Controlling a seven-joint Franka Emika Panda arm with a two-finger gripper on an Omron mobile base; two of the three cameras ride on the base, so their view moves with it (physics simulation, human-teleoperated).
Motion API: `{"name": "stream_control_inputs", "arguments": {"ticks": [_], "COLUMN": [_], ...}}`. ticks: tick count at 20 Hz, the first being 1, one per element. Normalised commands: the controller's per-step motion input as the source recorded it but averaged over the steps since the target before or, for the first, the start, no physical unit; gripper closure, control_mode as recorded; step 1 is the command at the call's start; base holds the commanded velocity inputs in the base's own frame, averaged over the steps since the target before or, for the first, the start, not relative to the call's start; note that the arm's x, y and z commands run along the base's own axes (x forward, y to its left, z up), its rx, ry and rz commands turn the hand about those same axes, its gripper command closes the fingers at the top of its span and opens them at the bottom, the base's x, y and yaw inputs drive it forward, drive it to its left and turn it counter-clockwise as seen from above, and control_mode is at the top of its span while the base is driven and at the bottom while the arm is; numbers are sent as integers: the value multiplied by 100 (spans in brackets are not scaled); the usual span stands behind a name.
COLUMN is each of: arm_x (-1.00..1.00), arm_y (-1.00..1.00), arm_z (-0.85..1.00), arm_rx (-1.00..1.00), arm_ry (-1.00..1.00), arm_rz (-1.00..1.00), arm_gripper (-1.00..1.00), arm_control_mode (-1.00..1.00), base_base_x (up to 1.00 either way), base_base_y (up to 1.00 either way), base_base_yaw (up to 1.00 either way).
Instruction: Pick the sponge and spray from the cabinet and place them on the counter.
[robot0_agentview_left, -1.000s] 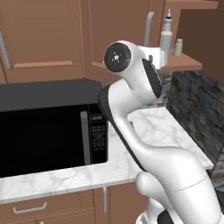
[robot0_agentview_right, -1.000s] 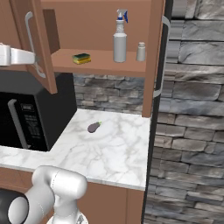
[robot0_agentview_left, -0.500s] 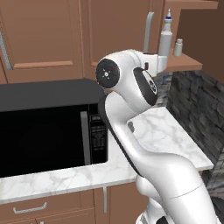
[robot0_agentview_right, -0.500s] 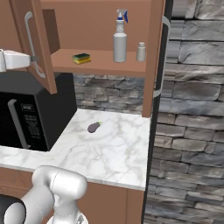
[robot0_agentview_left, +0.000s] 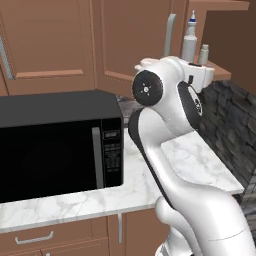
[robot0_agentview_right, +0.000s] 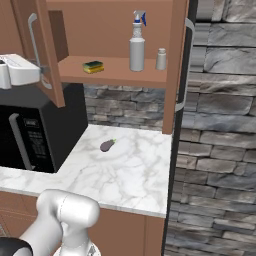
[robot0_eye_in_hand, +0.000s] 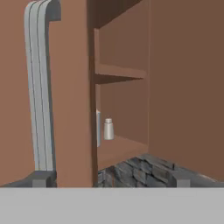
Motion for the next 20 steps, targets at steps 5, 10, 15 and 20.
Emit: {"name": "stream_control_inputs", "arguments": {"ticks": [5,10,15,20], "arm_x": [-31,-34,-8,0], "arm_y": [-43,-55,-48,-33], "arm_z": [13,15,7,0], "arm_rx": [10,16,25,28], "arm_ry": [-6,-3,-1,-7], "arm_rz": [0,0,0,0], "arm_gripper": [-100,-100,-100,-100], "arm_control_mode": [-100,-100,-100,-100], "base_base_x": [0,0,0,0], "base_base_y": [0,0,0,0], "base_base_yaw": [0,0,0,0]}}
